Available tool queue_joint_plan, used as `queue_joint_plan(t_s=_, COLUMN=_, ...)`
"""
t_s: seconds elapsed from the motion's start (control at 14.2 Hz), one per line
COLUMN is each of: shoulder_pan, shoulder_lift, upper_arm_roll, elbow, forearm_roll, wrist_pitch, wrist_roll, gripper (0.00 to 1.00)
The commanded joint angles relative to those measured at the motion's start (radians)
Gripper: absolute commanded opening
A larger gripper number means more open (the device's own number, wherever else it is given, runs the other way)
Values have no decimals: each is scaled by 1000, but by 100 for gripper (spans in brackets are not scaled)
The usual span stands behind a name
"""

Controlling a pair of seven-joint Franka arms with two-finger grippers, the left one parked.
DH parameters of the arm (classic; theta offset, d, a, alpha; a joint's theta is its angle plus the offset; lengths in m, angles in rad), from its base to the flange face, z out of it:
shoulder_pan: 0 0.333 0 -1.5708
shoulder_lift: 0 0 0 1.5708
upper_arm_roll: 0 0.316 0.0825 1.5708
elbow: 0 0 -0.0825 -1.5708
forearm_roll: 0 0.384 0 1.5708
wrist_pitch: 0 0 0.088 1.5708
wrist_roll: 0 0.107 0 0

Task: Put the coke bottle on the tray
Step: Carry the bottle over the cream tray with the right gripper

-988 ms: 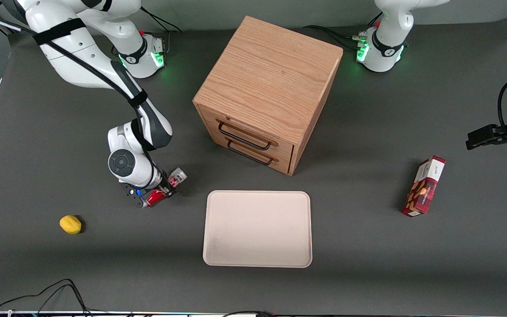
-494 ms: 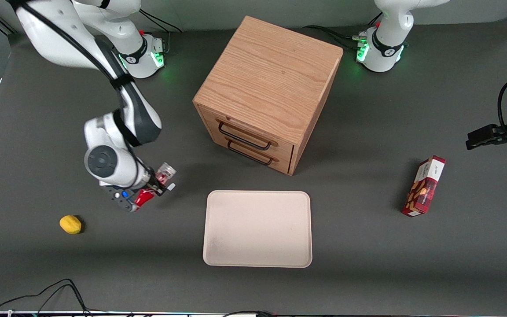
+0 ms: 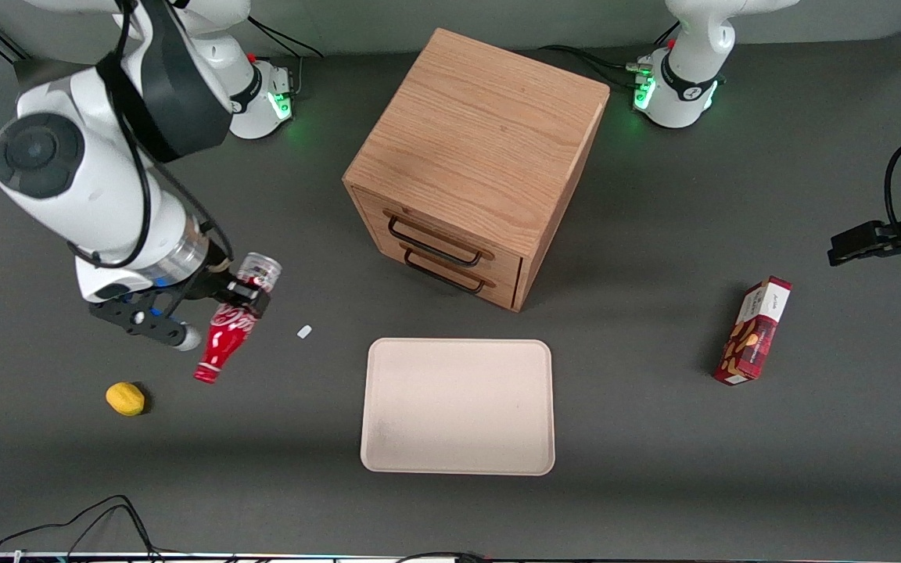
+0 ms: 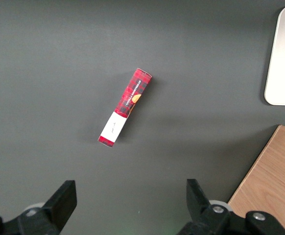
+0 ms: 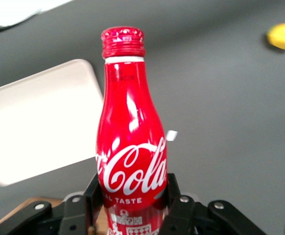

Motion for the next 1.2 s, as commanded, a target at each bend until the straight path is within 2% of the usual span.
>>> queue_joint_plan(t_s=0.0, shoulder_pan=5, shoulder_lift=254, upper_arm_roll=115, elbow=250, forearm_roll=-13, wrist_pitch=-12, wrist_roll=-33, gripper=0)
queue_joint_plan(t_s=0.42, shoulder_pan=51, shoulder_lift=573, upper_arm_roll=120, elbow=251, forearm_roll=-24, wrist_pitch=254, wrist_roll=-89, gripper=0)
queue_joint_plan(t_s=0.49, shoulder_pan=72, shoulder_lift=625, upper_arm_roll=113, elbow=240, forearm_roll=-77, wrist_pitch=317, wrist_roll=-82, gripper=0)
queue_joint_plan(t_s=0.64, shoulder_pan=73, shoulder_lift=658, upper_arm_roll=109, elbow=212, forearm_roll=-113, wrist_pitch=374, wrist_roll=-79, gripper=0)
queue_joint_plan(t_s=0.99, shoulder_pan=71, shoulder_lift=686, upper_arm_roll=91, elbow=202, forearm_roll=-116, wrist_pitch=425, wrist_roll=-80, gripper=0)
queue_joint_plan(t_s=1.06, shoulder_pan=68, shoulder_lift=686, upper_arm_roll=91, elbow=202, forearm_roll=-116, wrist_pitch=427, wrist_roll=-80, gripper=6)
queue_joint_plan(t_s=1.13, shoulder_pan=65, shoulder_lift=686, upper_arm_roll=89, elbow=202, forearm_roll=-116, wrist_pitch=427, wrist_roll=-80, gripper=86)
